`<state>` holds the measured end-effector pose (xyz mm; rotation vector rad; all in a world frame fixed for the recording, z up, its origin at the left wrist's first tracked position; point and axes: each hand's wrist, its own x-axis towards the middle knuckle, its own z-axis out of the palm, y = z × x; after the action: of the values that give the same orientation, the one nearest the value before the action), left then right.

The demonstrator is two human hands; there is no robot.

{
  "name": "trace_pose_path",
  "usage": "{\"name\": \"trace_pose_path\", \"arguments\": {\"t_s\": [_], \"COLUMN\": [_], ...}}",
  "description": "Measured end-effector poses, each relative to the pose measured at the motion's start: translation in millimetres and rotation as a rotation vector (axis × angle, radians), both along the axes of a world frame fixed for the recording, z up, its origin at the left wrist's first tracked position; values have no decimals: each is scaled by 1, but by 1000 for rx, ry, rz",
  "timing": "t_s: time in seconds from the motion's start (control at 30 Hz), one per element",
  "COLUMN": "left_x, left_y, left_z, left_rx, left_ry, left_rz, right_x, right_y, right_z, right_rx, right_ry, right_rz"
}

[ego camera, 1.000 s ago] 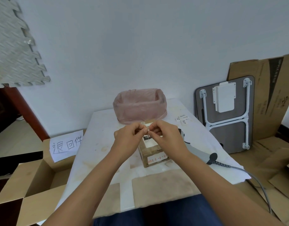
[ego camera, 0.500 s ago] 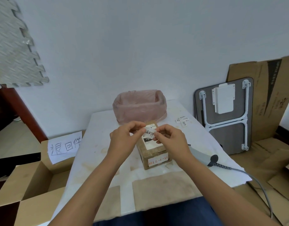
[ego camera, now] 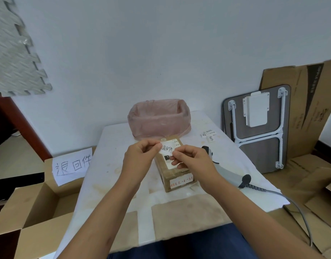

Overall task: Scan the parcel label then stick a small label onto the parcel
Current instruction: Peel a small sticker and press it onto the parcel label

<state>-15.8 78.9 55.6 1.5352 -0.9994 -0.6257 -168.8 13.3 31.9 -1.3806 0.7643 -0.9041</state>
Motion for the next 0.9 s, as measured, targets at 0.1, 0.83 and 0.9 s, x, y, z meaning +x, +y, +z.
{"name": "trace_pose_path", "arguments": {"t_s": [0.1,0.83,0.9], "left_x": [0,-19,-17], "left_y": [0,2,3], "left_z": [0,-8,-9], "left_rx": [2,-19,-11], "left_ry": [-2,-429,-391], "left_rz": [2,-39,-34], "right_x": [1,-3,-3], "right_y": [-1,2,2], "right_z": [1,-4,-5], "right_rx": [14,-23,-18], "right_ry": [-5,-69,-67], "right_rz": [21,-43,-39]}}
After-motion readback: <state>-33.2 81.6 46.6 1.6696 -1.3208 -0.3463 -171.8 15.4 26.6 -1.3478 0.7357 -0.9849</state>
